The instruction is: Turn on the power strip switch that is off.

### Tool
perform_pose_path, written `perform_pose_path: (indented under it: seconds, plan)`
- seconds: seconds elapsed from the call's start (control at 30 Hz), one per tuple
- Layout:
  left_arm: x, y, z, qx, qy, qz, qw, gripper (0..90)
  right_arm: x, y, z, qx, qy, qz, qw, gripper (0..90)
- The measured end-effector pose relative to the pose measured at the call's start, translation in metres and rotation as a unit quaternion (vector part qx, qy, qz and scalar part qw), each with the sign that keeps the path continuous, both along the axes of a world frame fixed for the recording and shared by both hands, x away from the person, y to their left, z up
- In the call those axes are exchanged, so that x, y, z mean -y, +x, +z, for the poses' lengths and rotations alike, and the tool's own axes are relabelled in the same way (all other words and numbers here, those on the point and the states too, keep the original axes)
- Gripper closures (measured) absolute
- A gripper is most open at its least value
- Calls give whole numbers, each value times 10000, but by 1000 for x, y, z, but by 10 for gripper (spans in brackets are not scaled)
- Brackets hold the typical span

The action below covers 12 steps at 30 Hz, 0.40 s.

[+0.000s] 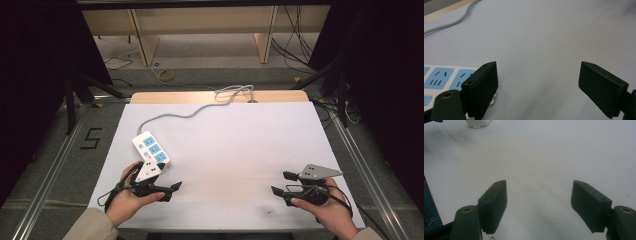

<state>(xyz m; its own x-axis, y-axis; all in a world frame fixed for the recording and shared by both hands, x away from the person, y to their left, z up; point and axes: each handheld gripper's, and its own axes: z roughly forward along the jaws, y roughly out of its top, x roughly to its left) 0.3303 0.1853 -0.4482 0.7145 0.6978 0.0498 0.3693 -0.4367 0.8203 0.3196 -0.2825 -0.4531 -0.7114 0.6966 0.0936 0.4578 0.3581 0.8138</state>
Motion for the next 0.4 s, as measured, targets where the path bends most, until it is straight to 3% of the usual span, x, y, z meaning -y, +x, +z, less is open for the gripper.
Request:
perform_pose_path:
  seconds: [0.4]
  plan:
    - [2,-3,1,68,51,-34,10000,158,1,0,0,3,-10,-9,10000,297]
